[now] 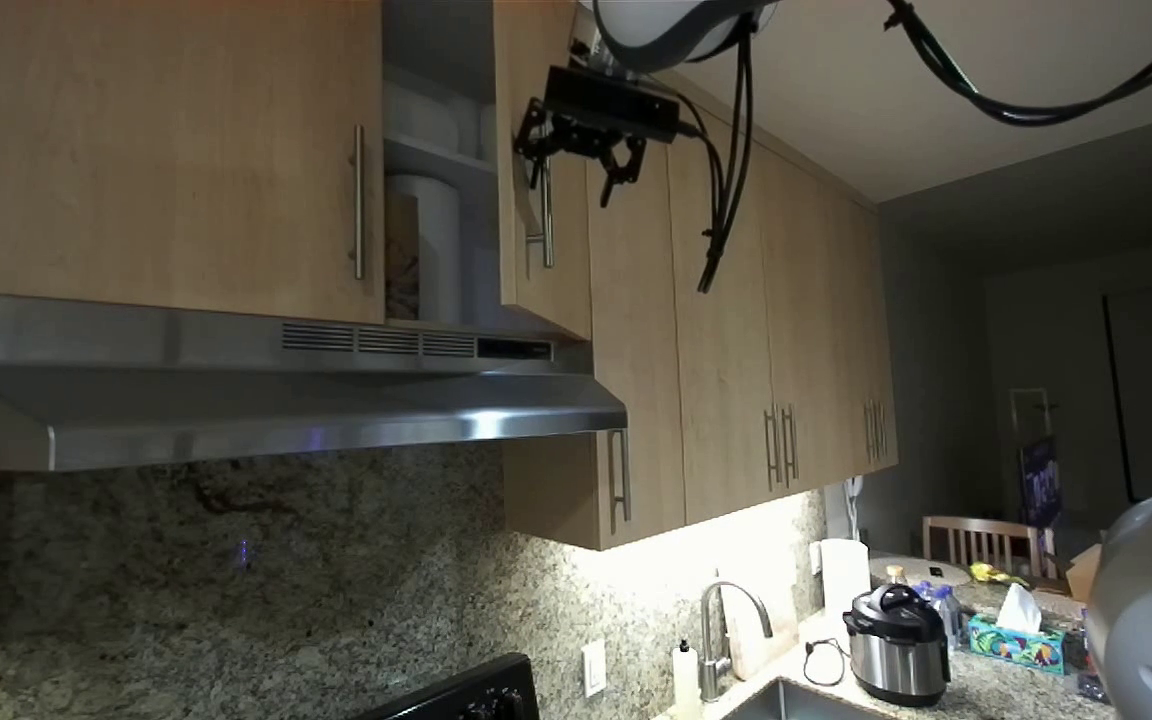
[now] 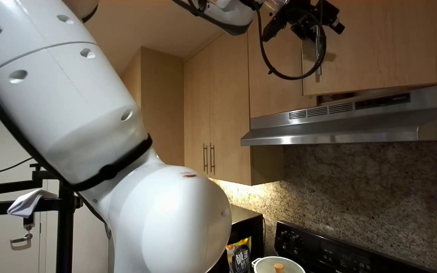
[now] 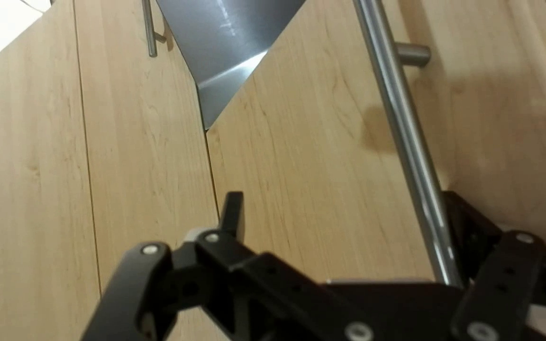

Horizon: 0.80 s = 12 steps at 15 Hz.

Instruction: Open the right door of the cabinet

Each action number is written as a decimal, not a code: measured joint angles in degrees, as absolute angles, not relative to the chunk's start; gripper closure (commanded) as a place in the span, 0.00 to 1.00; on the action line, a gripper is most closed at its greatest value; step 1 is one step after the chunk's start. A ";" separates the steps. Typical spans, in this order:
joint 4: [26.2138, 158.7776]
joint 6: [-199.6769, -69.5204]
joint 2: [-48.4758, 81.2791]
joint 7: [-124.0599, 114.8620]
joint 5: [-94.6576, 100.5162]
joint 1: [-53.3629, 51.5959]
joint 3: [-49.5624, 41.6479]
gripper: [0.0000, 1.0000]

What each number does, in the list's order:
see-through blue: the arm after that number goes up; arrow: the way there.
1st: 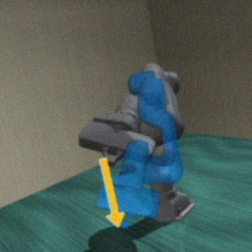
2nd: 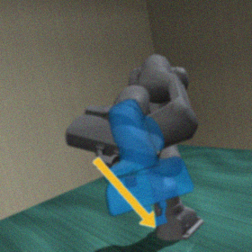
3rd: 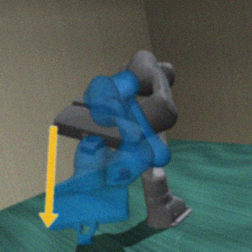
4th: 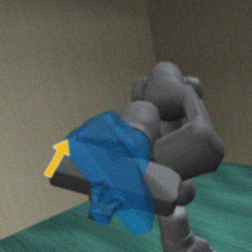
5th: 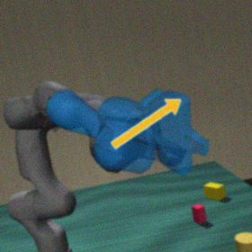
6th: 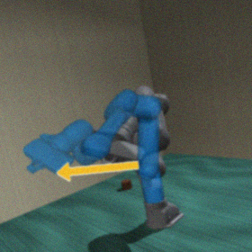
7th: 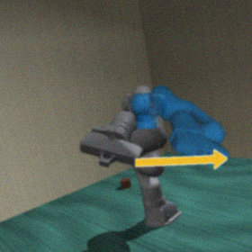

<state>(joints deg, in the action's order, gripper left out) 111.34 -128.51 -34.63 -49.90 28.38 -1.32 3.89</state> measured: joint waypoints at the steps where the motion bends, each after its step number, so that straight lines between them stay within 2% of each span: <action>1: 111.34 -128.58 -34.71 -48.98 27.42 -0.82 4.01 0.00; 12: 112.81 -128.47 -37.58 -40.93 20.32 3.37 4.45 0.00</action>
<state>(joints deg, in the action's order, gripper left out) 112.81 -128.47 -37.58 -40.93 20.32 3.37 4.45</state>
